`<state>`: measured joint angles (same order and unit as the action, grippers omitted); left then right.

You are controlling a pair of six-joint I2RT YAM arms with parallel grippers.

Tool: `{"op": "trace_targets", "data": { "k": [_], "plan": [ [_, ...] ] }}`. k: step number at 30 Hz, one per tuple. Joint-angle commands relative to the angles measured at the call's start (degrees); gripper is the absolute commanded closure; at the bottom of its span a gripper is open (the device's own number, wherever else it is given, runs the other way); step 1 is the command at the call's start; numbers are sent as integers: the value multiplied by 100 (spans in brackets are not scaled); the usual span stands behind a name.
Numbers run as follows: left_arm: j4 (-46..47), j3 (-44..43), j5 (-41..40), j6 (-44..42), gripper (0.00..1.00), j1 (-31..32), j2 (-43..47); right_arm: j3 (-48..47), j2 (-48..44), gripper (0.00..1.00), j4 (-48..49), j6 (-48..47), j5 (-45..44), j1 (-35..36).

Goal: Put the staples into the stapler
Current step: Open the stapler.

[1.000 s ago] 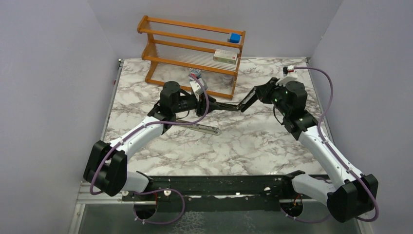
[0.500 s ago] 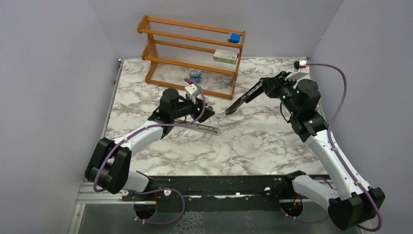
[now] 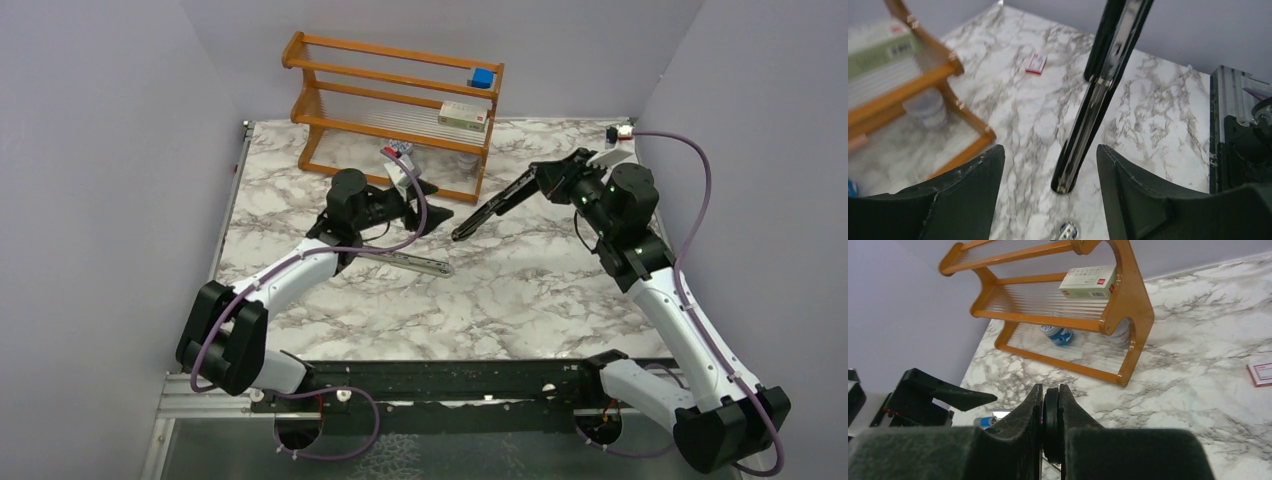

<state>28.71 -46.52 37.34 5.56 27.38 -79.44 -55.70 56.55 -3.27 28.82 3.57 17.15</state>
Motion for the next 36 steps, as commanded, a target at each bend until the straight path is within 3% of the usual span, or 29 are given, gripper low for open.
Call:
{"op": "trace_targets", "data": {
  "k": [1, 9, 20, 27, 34, 36],
  "plan": [
    [623, -730, 779, -752, 32, 453, -161, 81, -113, 99, 800, 802, 576, -18],
    [671, -1279, 979, -953, 48, 906, -645, 327, -75, 99, 1180, 1309, 908, -18],
    [671, -1268, 773, -976, 55, 1121, -995, 356, -117, 99, 1269, 1390, 977, -18],
    [671, -1204, 647, -855, 92, 1121, -1024, 392, -135, 99, 1281, 1368, 1004, -18],
    [603, -1141, 442, -1189, 100, 1080, -922, 332, -129, 98, 1229, 1187, 1070, -18],
    [569, -1153, 453, -1319, 100, 977, -842, 260, -179, 84, 995, 1029, 925, -19]
  ]
}}
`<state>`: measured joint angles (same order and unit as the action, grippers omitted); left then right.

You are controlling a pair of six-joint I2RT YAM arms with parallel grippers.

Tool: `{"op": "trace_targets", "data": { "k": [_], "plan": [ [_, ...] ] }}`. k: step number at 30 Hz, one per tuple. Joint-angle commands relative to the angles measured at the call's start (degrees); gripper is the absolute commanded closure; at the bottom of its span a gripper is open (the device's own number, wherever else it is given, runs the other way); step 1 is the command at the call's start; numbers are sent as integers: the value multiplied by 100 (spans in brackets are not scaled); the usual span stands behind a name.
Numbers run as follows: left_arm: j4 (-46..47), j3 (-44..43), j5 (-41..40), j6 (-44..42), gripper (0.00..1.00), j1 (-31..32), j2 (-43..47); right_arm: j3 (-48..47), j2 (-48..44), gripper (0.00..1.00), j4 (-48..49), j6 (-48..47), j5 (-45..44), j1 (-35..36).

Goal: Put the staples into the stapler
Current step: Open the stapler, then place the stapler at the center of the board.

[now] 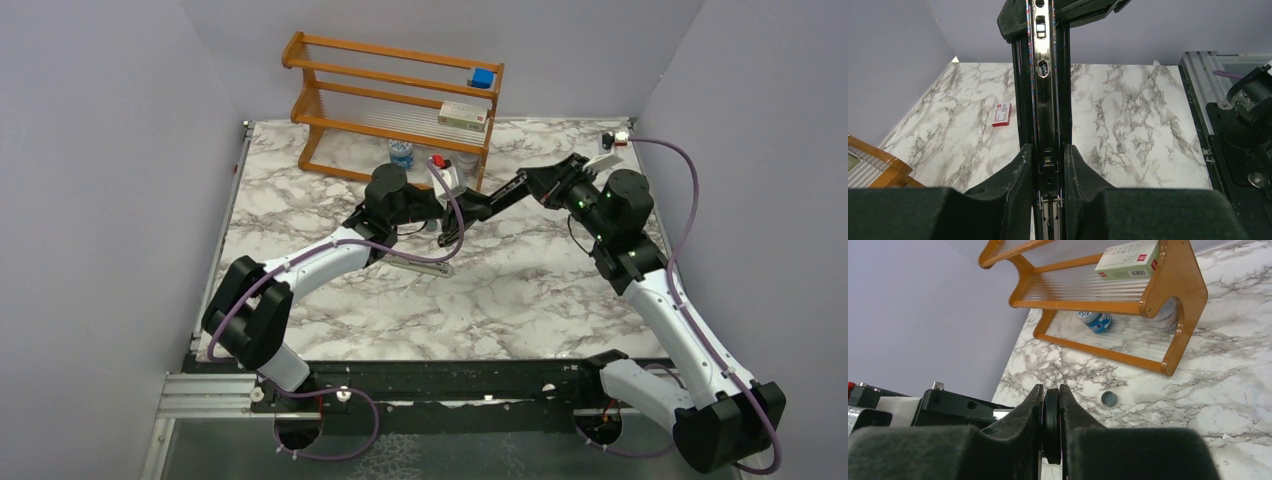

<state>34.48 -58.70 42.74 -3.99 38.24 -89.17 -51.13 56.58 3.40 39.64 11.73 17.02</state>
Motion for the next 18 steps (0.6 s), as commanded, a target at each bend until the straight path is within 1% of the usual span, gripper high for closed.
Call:
{"op": "trace_targets", "data": {
  "k": [1, 4, 6, 9, 12, 14, 16, 18],
  "plan": [
    [-11, 54, -19, -398, 100, -205, 166, -229, -262, 76, 195, -128, 13, -5],
    [-20, -67, 418, -409, 100, -553, 224, -287, -528, 60, -114, -294, -332, -5],
    [-23, -128, 531, -295, 100, -808, 257, -304, -740, 52, -279, -331, -601, -5],
    [-32, -101, 768, -255, 100, -1115, 366, -314, -1041, 47, -412, -373, -904, -5],
    [-206, -28, 1100, -514, 100, -1387, 532, -289, -1252, 46, -419, -484, -1056, -5],
    [-605, -9, 1410, -1106, 100, -1544, 669, -254, -1303, 46, -442, -598, -1086, -6],
    [-1366, -110, 1577, -2258, 100, -1674, 748, -232, -1320, 46, -511, -669, -1080, -5],
    [-3581, -643, 1602, -3845, 100, -1713, 620, -193, -1332, 46, -545, -689, -1028, -5]
  ]
}}
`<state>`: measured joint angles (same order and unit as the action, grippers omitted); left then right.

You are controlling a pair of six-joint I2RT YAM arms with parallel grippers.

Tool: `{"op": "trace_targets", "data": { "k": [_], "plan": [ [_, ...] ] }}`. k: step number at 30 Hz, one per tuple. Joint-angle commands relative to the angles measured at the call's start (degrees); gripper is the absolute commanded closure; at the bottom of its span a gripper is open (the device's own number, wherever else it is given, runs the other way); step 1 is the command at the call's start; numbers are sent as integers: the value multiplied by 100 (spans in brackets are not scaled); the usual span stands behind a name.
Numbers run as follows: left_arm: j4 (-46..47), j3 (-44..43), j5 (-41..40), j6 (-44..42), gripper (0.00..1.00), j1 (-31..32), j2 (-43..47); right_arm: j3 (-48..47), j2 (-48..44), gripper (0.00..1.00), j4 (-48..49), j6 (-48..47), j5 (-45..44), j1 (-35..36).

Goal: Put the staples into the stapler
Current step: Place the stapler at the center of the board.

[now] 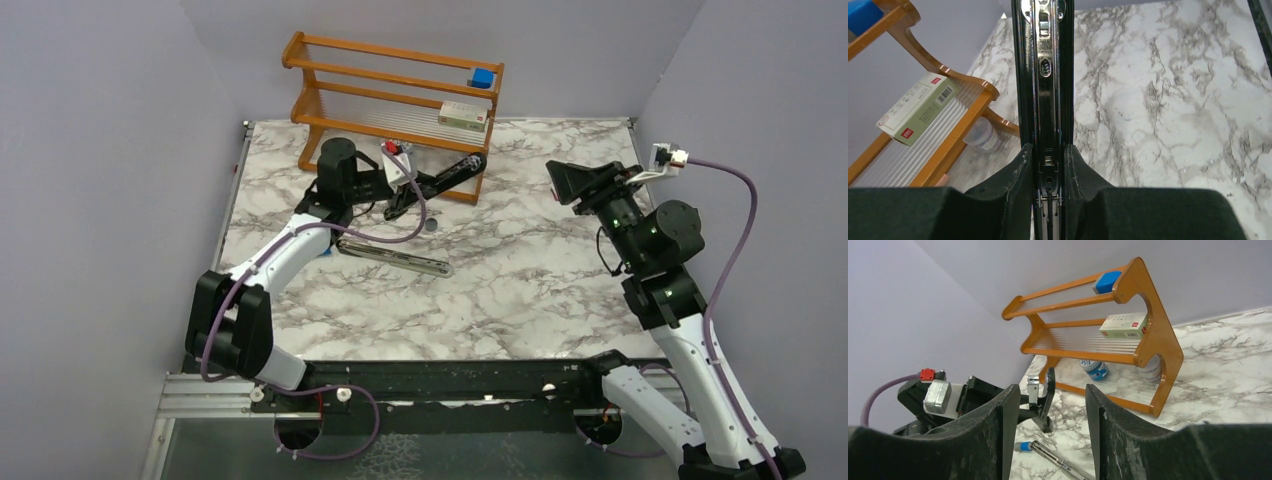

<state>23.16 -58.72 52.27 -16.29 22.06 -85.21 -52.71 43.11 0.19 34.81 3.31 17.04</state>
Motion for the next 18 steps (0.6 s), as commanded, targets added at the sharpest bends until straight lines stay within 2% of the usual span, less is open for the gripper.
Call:
{"op": "trace_targets", "data": {
  "k": [1, 3, 4, 9, 13, 18],
  "plan": [
    [-3390, -1000, 636, -3250, 100, -93, 74, -28, 17, 46, -232, -211, -133, -7],
    [-4749, -1566, 522, -4175, 100, -124, -218, -15, 28, 46, -273, -212, -54, -7],
    [-5095, -1697, 432, -4495, 100, -139, -306, -5, 38, 46, -299, -211, -11, -7],
    [-5538, -1681, -28, -5352, 100, -204, -495, 86, 46, 46, -338, -198, 145, -8],
    [-6820, -2287, -393, -6445, 100, -219, -1008, 136, 43, 46, -404, -169, 199, -7],
    [-7349, -2752, -780, -6722, 100, -228, -1674, 139, 64, 46, -468, -191, 221, -10]
  ]
}}
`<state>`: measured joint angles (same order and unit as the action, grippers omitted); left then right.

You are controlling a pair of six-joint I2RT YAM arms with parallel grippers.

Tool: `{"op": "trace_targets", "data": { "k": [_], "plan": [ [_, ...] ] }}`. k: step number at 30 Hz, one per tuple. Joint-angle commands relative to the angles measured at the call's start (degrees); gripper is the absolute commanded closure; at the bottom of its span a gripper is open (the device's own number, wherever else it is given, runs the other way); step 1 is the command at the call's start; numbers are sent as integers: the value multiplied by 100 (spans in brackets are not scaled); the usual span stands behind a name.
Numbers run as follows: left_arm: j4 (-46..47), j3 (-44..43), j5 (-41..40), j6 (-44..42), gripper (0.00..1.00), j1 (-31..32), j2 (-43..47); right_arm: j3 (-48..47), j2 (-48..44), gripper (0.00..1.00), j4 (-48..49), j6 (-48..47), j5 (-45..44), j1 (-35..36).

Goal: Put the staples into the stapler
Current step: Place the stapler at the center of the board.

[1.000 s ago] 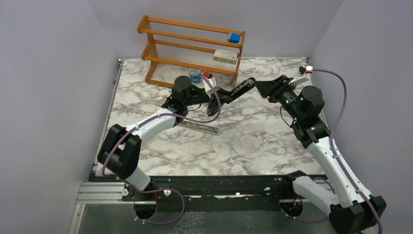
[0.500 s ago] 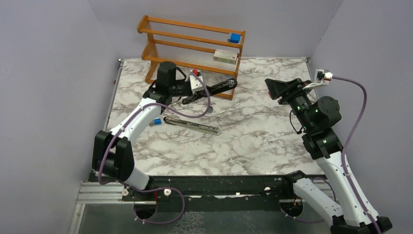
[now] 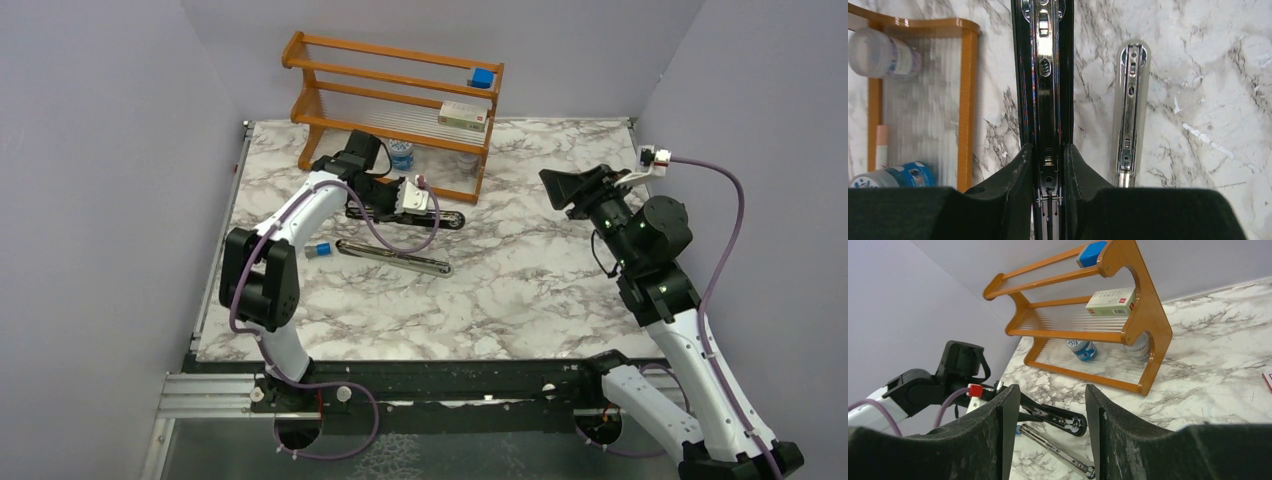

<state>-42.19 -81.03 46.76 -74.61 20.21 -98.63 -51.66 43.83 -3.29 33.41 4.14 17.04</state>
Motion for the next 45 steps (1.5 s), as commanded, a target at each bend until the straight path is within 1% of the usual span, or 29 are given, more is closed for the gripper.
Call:
{"op": "trace_targets", "data": {
  "k": [1, 3, 8, 11, 21, 22, 23, 27, 28, 30, 31, 32, 33, 34, 38, 42, 44, 45],
  "plan": [
    [-1039, -689, -273, -1016, 100, -40, -510, 22, -10, 46, -148, -64, 154, -8],
    [-1485, -1098, -382, -1250, 100, -39, -859, 6, -7, 46, -195, -79, 170, -7],
    [-2108, -1610, -672, -1698, 100, -39, -1426, -12, -3, 46, -298, -97, 190, -7],
    [-2178, -1611, -838, -1839, 100, -38, -1606, -11, 26, 46, -338, -91, 192, -7],
    [-2139, -1650, -990, -1885, 100, -41, -2210, -89, 207, 46, -356, -71, 295, -7],
    [-2106, -1671, -993, -1837, 98, -36, -2261, -104, 219, 46, -361, -71, 297, -7],
    [-2087, -1696, -1006, -1790, 93, -39, -2307, -116, 228, 46, -365, -72, 301, -7],
    [-1933, -1648, -1112, -1663, 77, -43, -2355, -125, 255, 46, -391, -67, 305, -7],
    [-1872, -1624, -1116, -1619, 71, -43, -2348, -127, 265, 46, -392, -71, 313, -7],
    [-1771, -1615, -1113, -1477, 43, -42, -2345, -117, 277, 46, -400, -63, 315, -7],
    [-1756, -1637, -1109, -1414, 26, -41, -2347, -112, 283, 46, -401, -63, 315, -7],
    [-1749, -1669, -1094, -1386, 5, -43, -2341, -108, 281, 46, -397, -61, 320, -7],
    [-1750, -1704, -1079, -1363, 1, -46, -2326, -94, 279, 46, -378, -60, 310, -7],
    [-1754, -1732, -1043, -1337, 1, -39, -2298, -88, 269, 46, -370, -55, 300, -7],
    [-1752, -1798, -823, -1273, 1, -48, -2002, -66, 274, 46, -394, -131, 170, -7],
    [-1656, -1761, -481, -1238, 1, -86, -1485, -28, 323, 46, -516, -268, -220, -7],
    [-1377, -1625, -277, -986, 1, -119, -1182, 17, 392, 46, -580, -381, -443, -10],
    [-1117, -1541, -223, -692, 1, -134, -1033, 31, 436, 46, -630, -402, -591, -8]
  ]
}}
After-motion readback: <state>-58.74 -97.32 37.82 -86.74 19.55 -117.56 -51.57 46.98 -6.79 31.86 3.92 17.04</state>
